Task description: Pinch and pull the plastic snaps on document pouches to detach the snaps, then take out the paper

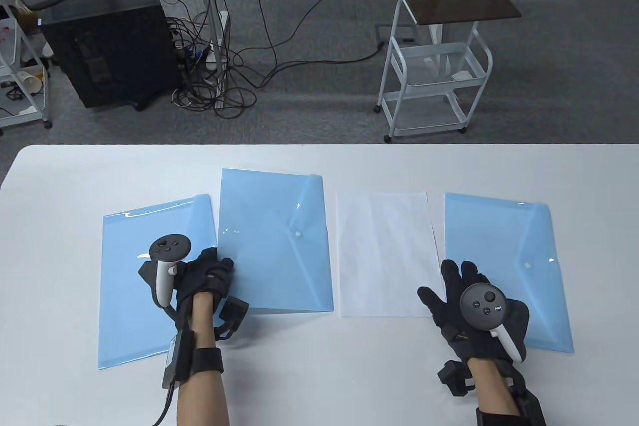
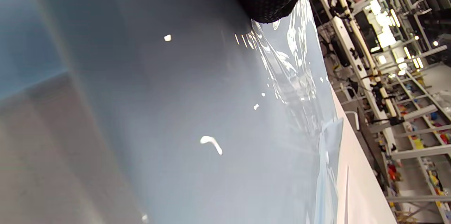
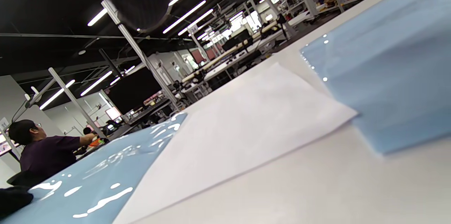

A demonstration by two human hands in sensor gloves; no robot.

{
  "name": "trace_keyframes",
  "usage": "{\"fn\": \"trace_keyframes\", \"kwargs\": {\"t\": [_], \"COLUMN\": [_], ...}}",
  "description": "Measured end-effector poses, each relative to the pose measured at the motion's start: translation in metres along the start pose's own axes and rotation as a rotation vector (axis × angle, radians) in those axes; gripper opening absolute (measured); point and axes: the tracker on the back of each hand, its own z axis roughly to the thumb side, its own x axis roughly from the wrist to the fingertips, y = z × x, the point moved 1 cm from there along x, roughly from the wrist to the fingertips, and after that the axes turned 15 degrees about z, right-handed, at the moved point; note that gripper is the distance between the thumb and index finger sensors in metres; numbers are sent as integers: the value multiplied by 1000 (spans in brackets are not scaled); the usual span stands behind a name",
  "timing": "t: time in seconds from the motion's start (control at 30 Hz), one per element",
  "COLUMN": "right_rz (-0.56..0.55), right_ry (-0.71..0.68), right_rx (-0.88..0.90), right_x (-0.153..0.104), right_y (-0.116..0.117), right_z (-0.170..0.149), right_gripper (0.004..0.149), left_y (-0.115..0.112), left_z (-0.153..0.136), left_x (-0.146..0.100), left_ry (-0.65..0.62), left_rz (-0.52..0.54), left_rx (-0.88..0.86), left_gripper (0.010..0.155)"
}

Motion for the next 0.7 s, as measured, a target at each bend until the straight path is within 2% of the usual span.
{"fn": "trace_keyframes", "kwargs": {"t": [0.2, 0.37, 0.43, 0.53, 0.7], "right_rz": [1, -1, -3, -14, -13], "right_ry": [4, 14, 13, 6, 0], "right_rx": [-7, -6, -5, -6, -13], "right_x": [0, -1, -2, -4, -5], "right_y": [0, 1, 1, 0, 0], "right_z": [0, -1, 0, 2, 4], "right_gripper": [82, 82, 82, 82, 82], "left_y": [6, 20, 28, 34, 31], "left_z": [-2, 0, 3, 8, 18], "left_x": [-3, -15, -23, -38, -70], "left_ry": [1, -15, -45, -104, -226], "left_rz": [98, 172, 207, 206, 188], "left_rx": [93, 135, 175, 210, 323], "left_gripper": [69, 71, 72, 74, 80]}}
